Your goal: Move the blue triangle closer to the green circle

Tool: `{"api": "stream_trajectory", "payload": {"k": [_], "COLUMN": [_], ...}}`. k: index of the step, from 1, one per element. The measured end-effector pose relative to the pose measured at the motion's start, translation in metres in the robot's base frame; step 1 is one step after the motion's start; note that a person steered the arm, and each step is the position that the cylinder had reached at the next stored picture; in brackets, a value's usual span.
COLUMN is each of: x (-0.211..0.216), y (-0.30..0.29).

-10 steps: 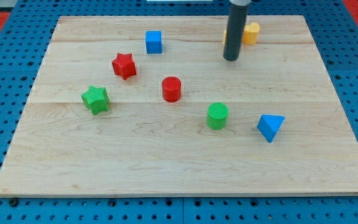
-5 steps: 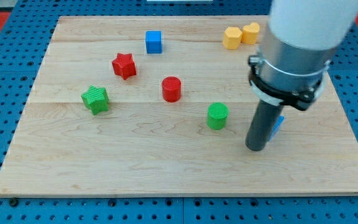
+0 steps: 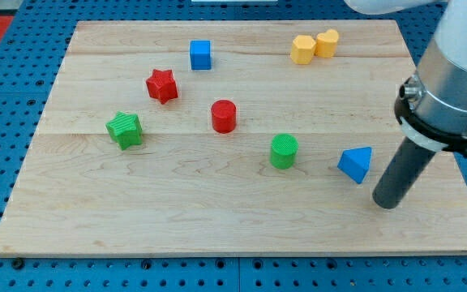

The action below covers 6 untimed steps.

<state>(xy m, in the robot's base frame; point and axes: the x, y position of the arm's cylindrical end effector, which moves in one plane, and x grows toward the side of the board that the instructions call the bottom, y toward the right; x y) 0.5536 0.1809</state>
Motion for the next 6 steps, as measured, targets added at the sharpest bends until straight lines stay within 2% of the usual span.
{"api": "stream_trajectory", "payload": {"k": [2,4,5,6], "x": [-0.006,0.0,-0.036,-0.072], "y": [-0.022,0.026,-0.02,-0.033]}}
